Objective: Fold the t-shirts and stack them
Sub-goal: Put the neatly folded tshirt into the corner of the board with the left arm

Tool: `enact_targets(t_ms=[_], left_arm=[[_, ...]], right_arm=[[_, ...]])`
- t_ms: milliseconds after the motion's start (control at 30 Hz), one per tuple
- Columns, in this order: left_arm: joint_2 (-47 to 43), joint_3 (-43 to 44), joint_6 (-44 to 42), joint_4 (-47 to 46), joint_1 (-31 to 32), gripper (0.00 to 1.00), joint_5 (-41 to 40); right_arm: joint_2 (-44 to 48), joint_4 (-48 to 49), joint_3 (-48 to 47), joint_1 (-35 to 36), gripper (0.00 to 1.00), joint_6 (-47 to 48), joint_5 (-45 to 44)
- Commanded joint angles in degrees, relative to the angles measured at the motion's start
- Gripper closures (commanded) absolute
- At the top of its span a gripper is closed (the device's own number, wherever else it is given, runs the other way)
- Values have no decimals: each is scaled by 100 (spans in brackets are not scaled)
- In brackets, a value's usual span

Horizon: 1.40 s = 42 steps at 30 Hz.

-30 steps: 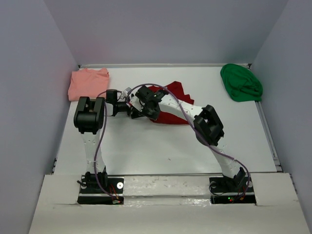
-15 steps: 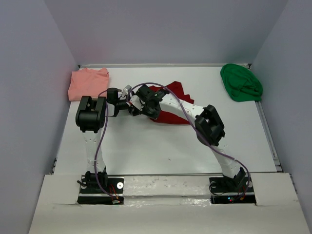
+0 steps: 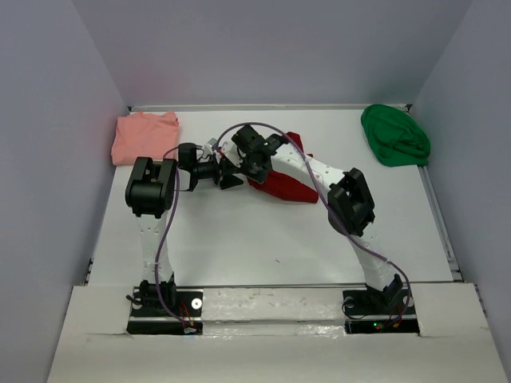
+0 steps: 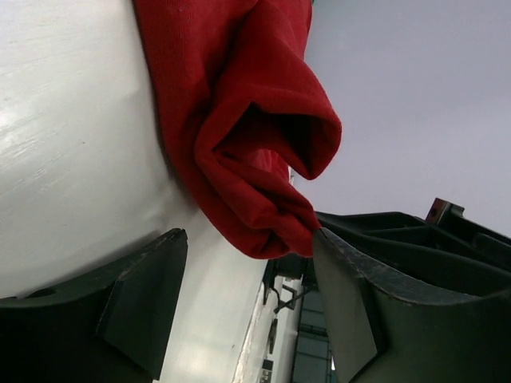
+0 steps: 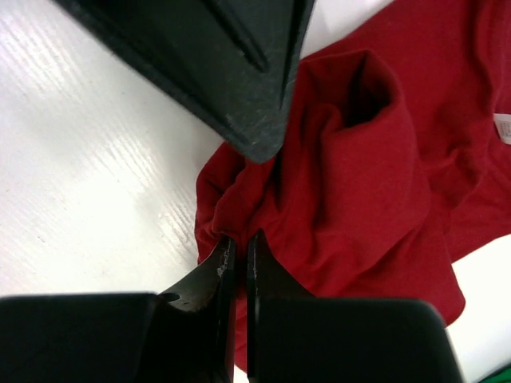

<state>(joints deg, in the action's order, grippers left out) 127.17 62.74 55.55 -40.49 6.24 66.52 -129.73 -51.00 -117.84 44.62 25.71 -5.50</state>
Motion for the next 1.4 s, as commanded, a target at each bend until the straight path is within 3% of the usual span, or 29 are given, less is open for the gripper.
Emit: enact_targets(t_ms=[0, 533, 1367], left_arm=[[246, -254, -273, 533, 193, 21, -579], [176, -183, 246, 41, 615, 16, -684], [501, 256, 386, 41, 624, 16, -886]], right_arm=[[414, -76, -318, -112, 100, 65, -109], [264, -349, -731, -164, 100, 56, 40], [519, -481, -169, -103, 100, -14, 312]])
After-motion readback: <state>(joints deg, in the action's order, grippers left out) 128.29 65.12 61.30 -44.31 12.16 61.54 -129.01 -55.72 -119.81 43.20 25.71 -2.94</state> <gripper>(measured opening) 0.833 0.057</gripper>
